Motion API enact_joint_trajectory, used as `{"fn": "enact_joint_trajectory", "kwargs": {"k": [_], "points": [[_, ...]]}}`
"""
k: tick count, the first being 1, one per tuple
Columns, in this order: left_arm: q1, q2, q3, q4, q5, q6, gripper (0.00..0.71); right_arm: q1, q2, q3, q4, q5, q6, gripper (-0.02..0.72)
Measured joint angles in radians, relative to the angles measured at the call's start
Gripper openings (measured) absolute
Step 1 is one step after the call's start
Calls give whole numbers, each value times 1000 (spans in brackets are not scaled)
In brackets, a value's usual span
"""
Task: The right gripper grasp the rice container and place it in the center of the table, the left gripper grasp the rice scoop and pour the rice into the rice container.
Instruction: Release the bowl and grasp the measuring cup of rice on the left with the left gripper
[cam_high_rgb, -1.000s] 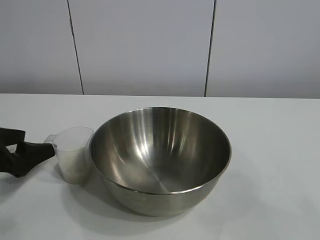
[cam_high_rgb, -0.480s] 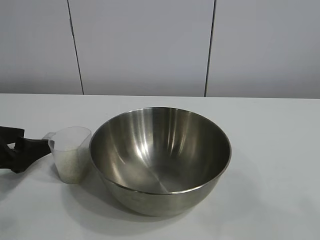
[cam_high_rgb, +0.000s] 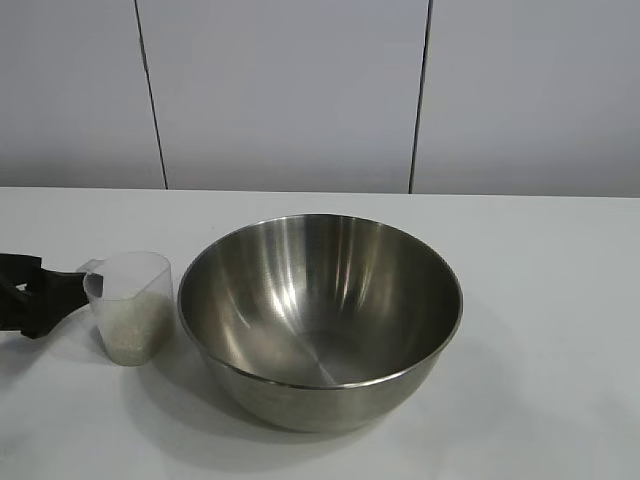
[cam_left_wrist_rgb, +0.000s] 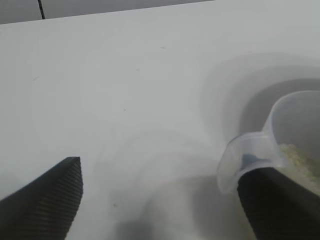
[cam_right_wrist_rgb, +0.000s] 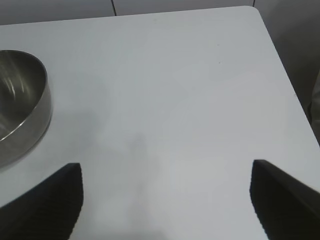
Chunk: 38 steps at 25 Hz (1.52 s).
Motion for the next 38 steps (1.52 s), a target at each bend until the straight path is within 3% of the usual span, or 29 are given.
{"fn": "enact_joint_trajectory", "kwargs": {"k": [11,20,30,38], "points": [[0,1,-36,39,0,0,576,0,0,0,0,1,0,622],[0,1,-36,172,0,0,569,0,0,0,0,1,0,622],[-1,1,-36,170,0,-10,569,0,0,0,0,1,0,622],[-64,66,-38,132,0,3,569,0,0,0,0,1,0,622]]}}
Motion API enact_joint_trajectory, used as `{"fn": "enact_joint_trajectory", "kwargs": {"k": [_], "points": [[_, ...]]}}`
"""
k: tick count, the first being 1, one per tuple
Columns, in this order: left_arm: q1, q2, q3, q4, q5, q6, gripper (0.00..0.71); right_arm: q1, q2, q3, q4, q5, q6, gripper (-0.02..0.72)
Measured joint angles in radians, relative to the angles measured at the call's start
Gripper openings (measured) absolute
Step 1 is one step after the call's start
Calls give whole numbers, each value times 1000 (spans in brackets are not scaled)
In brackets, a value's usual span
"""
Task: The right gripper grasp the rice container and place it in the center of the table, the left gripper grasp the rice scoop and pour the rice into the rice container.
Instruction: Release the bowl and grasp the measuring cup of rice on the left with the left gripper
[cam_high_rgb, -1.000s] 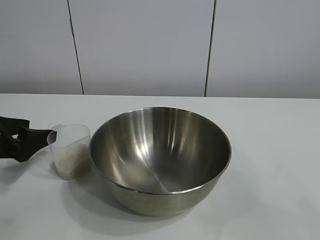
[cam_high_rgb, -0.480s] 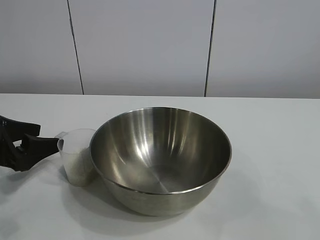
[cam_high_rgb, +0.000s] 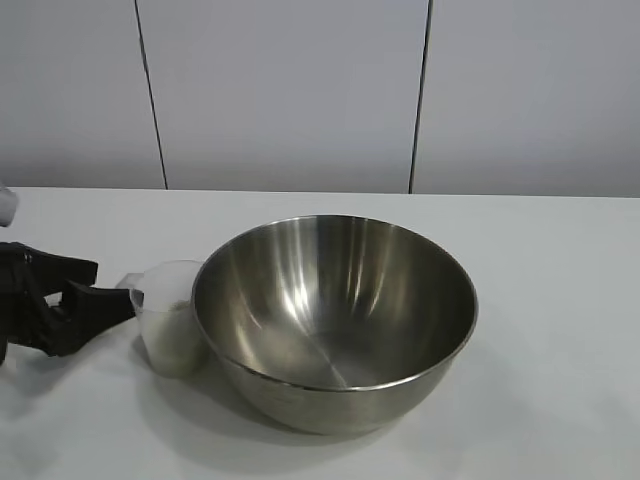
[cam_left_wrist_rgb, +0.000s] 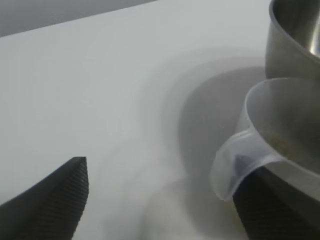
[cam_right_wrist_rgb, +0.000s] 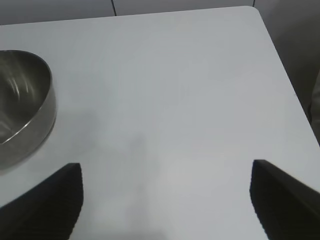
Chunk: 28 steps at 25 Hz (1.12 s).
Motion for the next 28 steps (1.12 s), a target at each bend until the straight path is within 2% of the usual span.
{"fn": "enact_joint_trajectory", "kwargs": {"k": [7,22,28], "points": [[-2,48,-11,-73,-1,19,569,0,0,0,0,0,0,622],[-2,13,-11,-75,0,27,569,0,0,0,0,0,0,622],[-2,12,-35,-75,0,-36,569,0,0,0,0,0,0,621]]}}
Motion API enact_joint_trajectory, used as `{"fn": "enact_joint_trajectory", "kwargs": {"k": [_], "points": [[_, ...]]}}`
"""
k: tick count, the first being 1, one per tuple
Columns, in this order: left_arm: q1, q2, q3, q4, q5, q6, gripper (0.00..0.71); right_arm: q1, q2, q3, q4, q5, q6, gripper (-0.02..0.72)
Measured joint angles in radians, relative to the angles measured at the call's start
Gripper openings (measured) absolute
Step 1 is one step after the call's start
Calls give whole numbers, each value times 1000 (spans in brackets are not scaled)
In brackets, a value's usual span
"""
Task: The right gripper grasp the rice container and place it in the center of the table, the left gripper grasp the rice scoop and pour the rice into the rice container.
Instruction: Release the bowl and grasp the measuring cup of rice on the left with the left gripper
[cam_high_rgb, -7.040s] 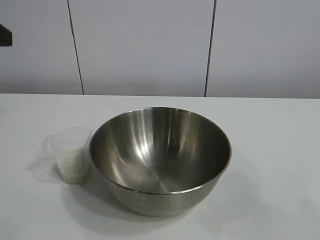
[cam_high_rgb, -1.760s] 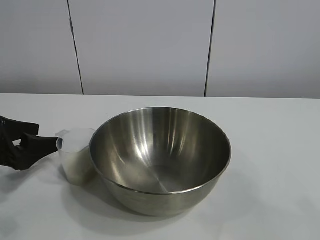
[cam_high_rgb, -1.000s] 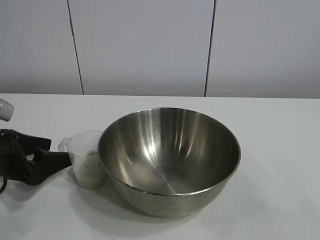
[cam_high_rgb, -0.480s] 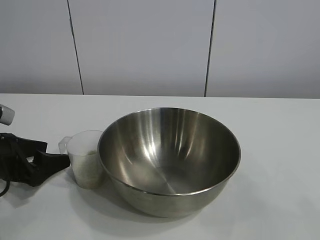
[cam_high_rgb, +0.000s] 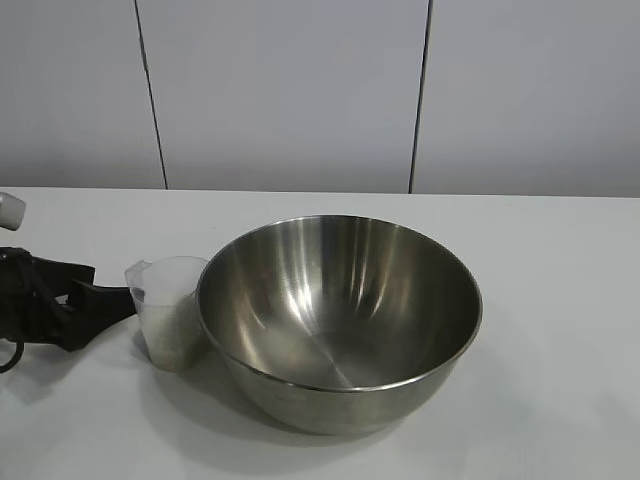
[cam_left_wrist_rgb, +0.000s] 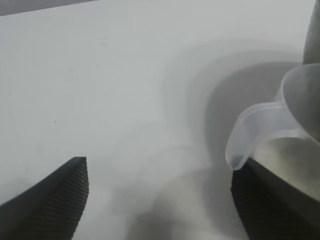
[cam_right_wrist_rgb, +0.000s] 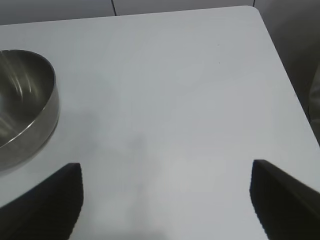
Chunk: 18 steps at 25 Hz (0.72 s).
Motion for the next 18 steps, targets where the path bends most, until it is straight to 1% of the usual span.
{"fn": "enact_joint_trajectory", "kwargs": {"k": [5,18], "points": [[0,0,-10,26,-1,-8,569,0,0,0,0,0,0,621],[0,0,-21,22,0,-62,568,0,0,0,0,0,0,621]]}}
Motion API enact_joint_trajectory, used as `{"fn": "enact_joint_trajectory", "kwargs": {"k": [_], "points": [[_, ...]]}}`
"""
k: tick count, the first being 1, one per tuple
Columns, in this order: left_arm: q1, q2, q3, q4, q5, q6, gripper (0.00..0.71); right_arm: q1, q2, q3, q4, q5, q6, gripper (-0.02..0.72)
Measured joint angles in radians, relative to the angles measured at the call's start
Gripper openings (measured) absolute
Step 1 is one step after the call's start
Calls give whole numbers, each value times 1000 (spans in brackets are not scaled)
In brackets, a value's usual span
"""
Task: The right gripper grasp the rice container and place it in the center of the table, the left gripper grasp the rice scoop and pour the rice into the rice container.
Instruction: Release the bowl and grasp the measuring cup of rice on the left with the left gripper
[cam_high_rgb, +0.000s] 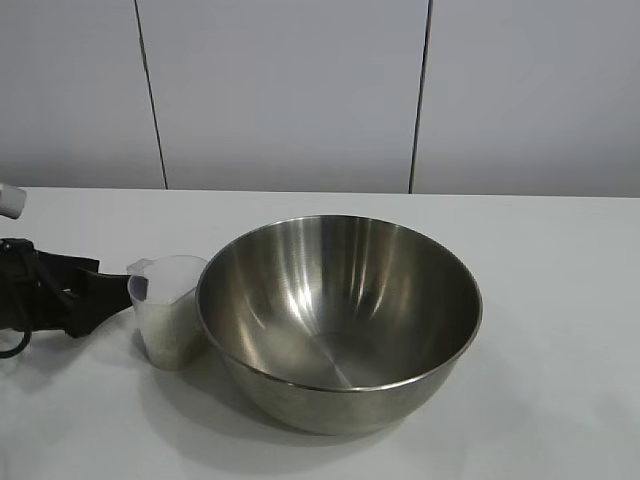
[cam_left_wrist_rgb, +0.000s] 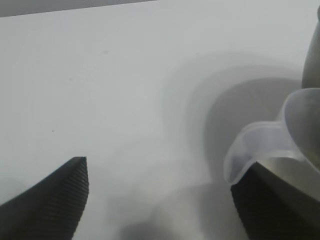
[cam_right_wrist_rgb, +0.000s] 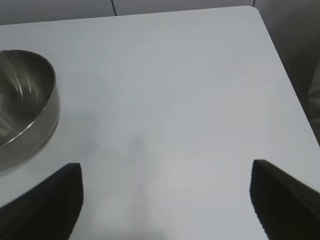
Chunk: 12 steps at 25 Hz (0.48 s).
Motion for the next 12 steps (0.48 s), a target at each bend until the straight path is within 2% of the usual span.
{"fn": "enact_joint_trajectory", "kwargs": {"k": [3,8,12], "points": [[0,0,0,0,0,-3,517,0,0,0,0,0,0,621],[0,0,0,3,0,-3,278,0,0,0,0,0,0,621],[0,0,0,3,0,-3,150,0,0,0,0,0,0,621]]}}
